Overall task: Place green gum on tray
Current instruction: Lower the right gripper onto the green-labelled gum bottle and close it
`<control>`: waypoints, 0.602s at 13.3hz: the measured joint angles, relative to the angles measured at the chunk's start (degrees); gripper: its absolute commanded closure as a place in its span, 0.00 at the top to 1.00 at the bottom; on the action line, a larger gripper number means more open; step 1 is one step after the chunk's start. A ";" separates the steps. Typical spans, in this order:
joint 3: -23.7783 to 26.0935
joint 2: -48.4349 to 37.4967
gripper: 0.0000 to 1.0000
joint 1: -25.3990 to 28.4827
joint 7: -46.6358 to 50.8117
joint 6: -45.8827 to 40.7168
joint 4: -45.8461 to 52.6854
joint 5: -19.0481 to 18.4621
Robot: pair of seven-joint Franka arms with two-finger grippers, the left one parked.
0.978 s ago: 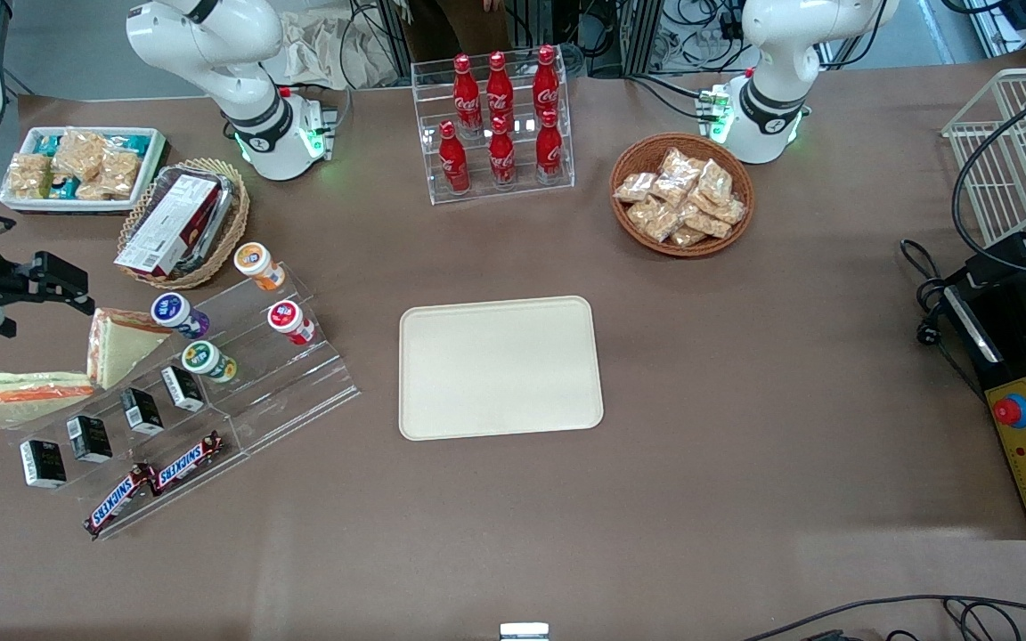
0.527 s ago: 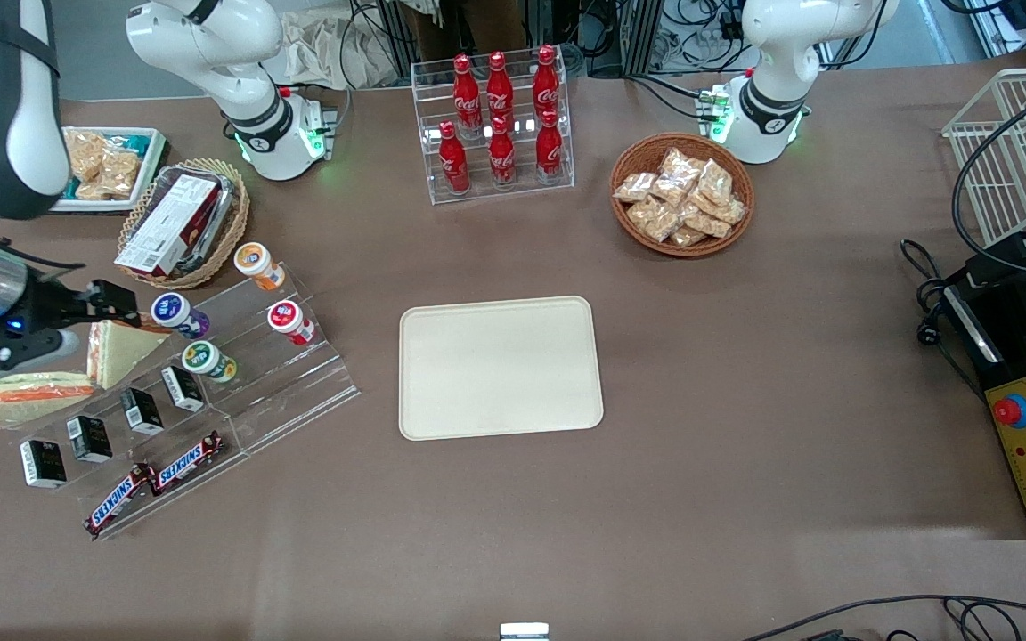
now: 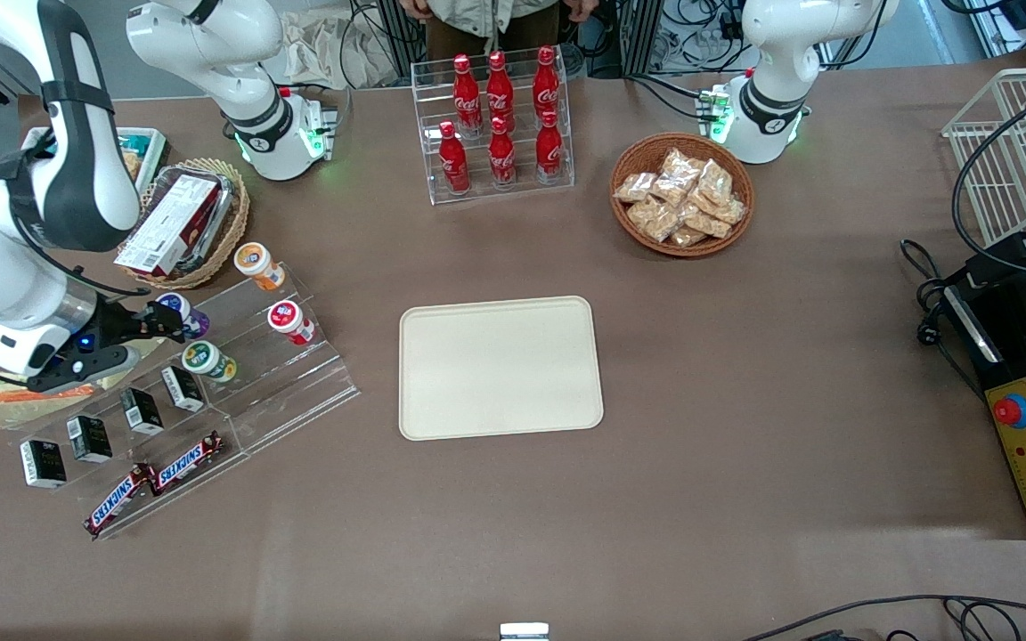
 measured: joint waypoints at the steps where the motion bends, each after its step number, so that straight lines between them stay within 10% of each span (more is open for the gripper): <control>1: 0.01 0.58 0.99 0.06 0.00 1.27 -0.29 0.00; 8: 0.24 3.88 0.99 1.03 0.02 10.93 -4.97 0.00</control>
